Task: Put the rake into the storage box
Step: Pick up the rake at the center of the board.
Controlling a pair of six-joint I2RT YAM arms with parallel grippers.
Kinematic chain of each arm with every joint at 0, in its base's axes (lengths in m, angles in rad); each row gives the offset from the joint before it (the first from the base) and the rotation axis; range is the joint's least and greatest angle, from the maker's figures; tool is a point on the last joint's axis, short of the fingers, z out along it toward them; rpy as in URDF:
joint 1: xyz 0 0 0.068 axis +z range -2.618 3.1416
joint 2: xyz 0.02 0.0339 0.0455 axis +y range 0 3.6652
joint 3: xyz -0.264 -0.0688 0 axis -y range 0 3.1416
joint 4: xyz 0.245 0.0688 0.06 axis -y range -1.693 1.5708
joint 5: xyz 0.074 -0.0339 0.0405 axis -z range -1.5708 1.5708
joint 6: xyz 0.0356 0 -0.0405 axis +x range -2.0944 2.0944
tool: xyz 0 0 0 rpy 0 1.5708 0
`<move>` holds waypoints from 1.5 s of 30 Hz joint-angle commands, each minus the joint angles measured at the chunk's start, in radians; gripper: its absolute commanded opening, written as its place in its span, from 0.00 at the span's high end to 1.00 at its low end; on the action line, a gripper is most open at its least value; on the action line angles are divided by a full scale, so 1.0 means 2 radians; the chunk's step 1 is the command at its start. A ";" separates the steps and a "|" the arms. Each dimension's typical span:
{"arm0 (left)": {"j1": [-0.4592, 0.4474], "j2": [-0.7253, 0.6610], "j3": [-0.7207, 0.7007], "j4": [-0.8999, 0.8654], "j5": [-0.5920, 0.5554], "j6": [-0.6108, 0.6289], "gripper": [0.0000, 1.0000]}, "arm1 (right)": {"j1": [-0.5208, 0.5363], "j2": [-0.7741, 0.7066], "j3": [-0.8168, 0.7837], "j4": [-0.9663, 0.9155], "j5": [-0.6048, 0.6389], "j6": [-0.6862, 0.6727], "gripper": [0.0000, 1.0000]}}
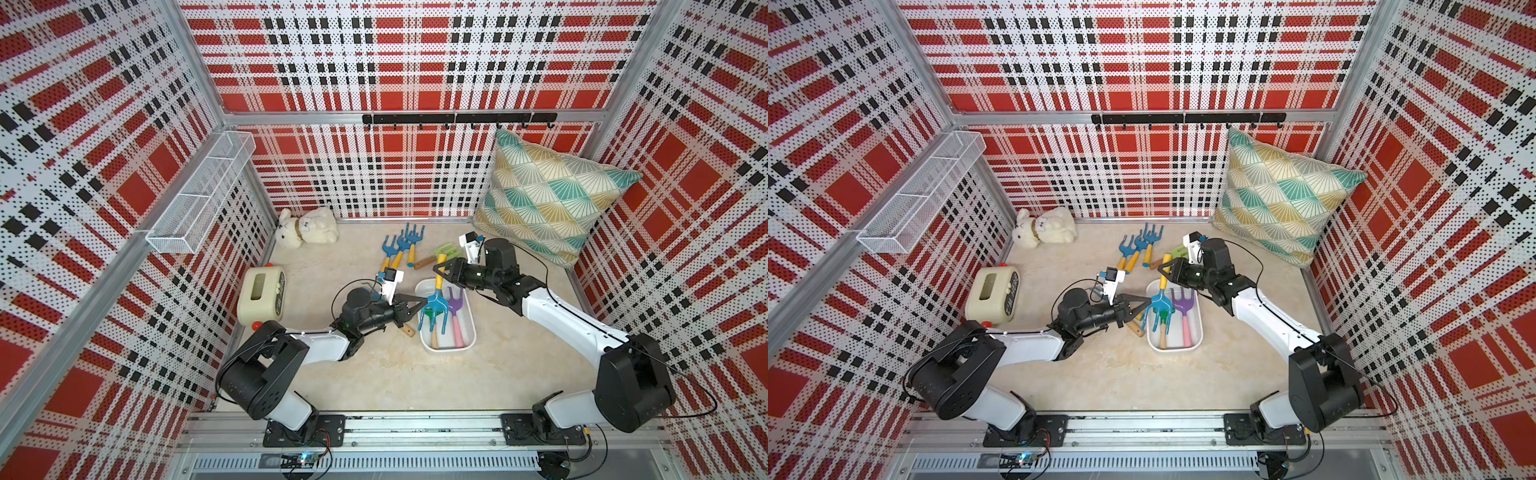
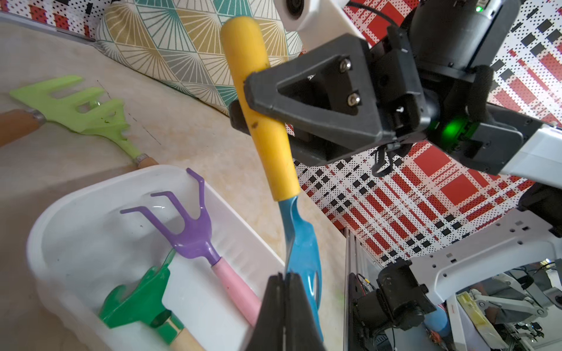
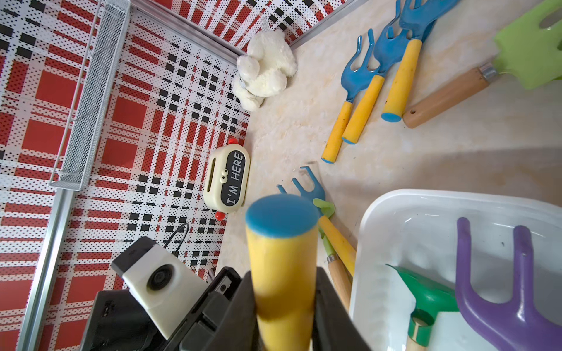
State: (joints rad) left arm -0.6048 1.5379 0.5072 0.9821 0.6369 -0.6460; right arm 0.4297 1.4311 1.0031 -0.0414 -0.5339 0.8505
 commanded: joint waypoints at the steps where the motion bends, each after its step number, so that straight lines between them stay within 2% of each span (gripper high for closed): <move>1: -0.013 -0.012 0.010 0.026 0.040 0.016 1.00 | 0.002 0.006 0.013 0.019 -0.005 0.011 0.71; 2: -0.011 -0.015 0.009 0.022 0.035 0.018 1.00 | 0.002 0.005 0.017 0.007 0.000 0.004 0.63; 4: -0.004 -0.026 0.007 0.008 0.022 0.024 1.00 | 0.001 0.002 0.037 -0.048 0.029 -0.033 0.41; 8: -0.001 -0.058 0.014 -0.073 -0.037 0.065 1.00 | 0.001 -0.018 0.076 -0.170 0.120 -0.108 0.27; 12: -0.026 -0.105 0.039 -0.194 -0.173 0.130 1.00 | 0.002 -0.041 0.124 -0.274 0.214 -0.174 0.17; 15: -0.038 -0.136 0.061 -0.258 -0.251 0.136 1.00 | 0.002 -0.067 0.134 -0.305 0.241 -0.207 0.09; 19: -0.031 -0.155 0.123 -0.373 -0.259 0.104 1.00 | 0.007 -0.090 0.136 -0.303 0.246 -0.253 0.01; 21: -0.026 -0.158 0.150 -0.419 -0.253 0.073 1.00 | 0.008 -0.108 0.106 -0.256 0.238 -0.280 0.00; 23: -0.010 -0.160 0.177 -0.459 -0.223 0.044 1.00 | 0.011 -0.119 0.077 -0.204 0.219 -0.321 0.00; 26: 0.012 -0.164 0.226 -0.539 -0.190 0.032 1.00 | 0.025 -0.120 0.057 -0.159 0.230 -0.383 0.00; 29: 0.028 -0.167 0.280 -0.630 -0.195 0.045 1.00 | 0.040 -0.117 0.049 -0.131 0.257 -0.453 0.00; 31: 0.047 -0.163 0.311 -0.680 -0.176 0.056 1.00 | 0.068 -0.110 0.042 -0.114 0.308 -0.536 0.00; 33: 0.064 -0.152 0.344 -0.740 -0.161 0.082 1.00 | 0.086 -0.088 0.046 -0.106 0.321 -0.610 0.00; 35: 0.069 -0.145 0.369 -0.791 -0.181 0.110 1.00 | 0.101 -0.063 0.057 -0.099 0.335 -0.664 0.00; 40: 0.082 -0.135 0.393 -0.858 -0.194 0.162 1.00 | 0.120 -0.032 0.055 -0.030 0.318 -0.810 0.00; 42: 0.082 -0.136 0.393 -0.867 -0.187 0.174 1.00 | 0.122 -0.019 0.058 -0.004 0.305 -0.847 0.01; 45: 0.082 -0.142 0.387 -0.875 -0.188 0.185 1.00 | 0.121 -0.001 0.067 0.011 0.283 -0.910 0.10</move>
State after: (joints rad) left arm -0.4446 1.2625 1.2705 -0.7040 0.2554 -0.3443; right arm 0.6678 1.4052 1.1030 -0.1165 0.0742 -0.7631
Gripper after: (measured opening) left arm 0.039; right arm 0.915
